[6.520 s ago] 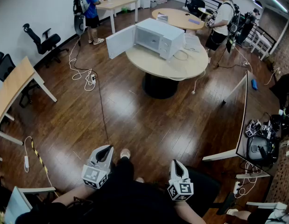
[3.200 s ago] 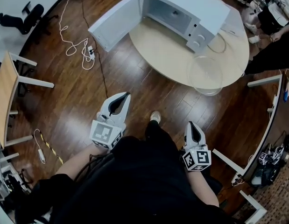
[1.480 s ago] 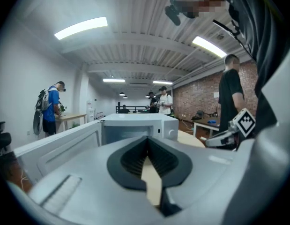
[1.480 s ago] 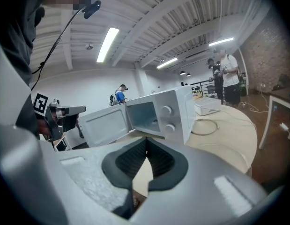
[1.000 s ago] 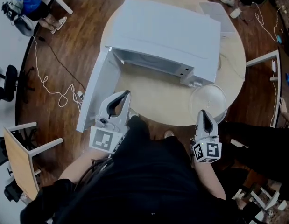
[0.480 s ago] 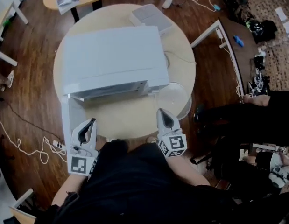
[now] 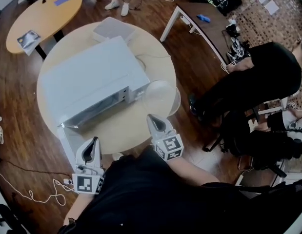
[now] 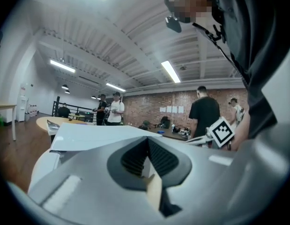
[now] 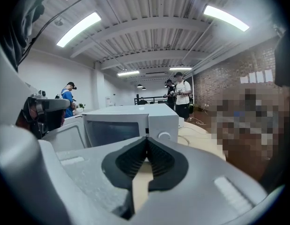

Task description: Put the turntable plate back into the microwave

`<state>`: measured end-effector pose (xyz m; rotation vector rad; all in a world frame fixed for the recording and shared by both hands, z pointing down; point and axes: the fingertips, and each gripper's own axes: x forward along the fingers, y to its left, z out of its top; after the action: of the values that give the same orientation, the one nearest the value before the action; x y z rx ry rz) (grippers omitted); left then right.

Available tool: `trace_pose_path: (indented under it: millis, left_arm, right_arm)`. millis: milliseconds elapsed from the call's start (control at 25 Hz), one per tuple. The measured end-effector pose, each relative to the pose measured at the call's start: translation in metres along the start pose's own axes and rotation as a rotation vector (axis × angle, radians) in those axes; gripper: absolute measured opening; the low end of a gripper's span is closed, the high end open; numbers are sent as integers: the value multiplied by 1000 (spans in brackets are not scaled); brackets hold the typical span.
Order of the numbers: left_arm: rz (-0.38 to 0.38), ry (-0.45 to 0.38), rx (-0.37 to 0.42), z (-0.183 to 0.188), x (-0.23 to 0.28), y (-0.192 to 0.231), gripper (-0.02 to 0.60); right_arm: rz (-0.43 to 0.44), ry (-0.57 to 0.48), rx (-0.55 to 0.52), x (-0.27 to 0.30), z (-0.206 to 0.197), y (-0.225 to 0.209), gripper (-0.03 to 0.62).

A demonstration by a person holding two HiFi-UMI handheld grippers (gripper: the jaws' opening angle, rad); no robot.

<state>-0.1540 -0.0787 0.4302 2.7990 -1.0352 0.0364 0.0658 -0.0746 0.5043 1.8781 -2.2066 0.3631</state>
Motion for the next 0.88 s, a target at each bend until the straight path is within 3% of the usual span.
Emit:
trace_pose_path:
  millis: [120,320,600,880]
  left_arm:
    - [-1,-22,-49,7,1,-3,6]
    - [3,-31,24,4,-7,9,6]
    - [144,-48,-42,8,-11,36,6]
    - [196,-72,-22,30,-5,31,6]
  right_arm:
    - [-20,8,-7,-7,2,-3,2]
    - [-23,-7,-11,-7,12,-6,2]
    - [16,-17,-46,11,-9,-21,2]
    - [-56,-27,2,-7,-31,-85,2]
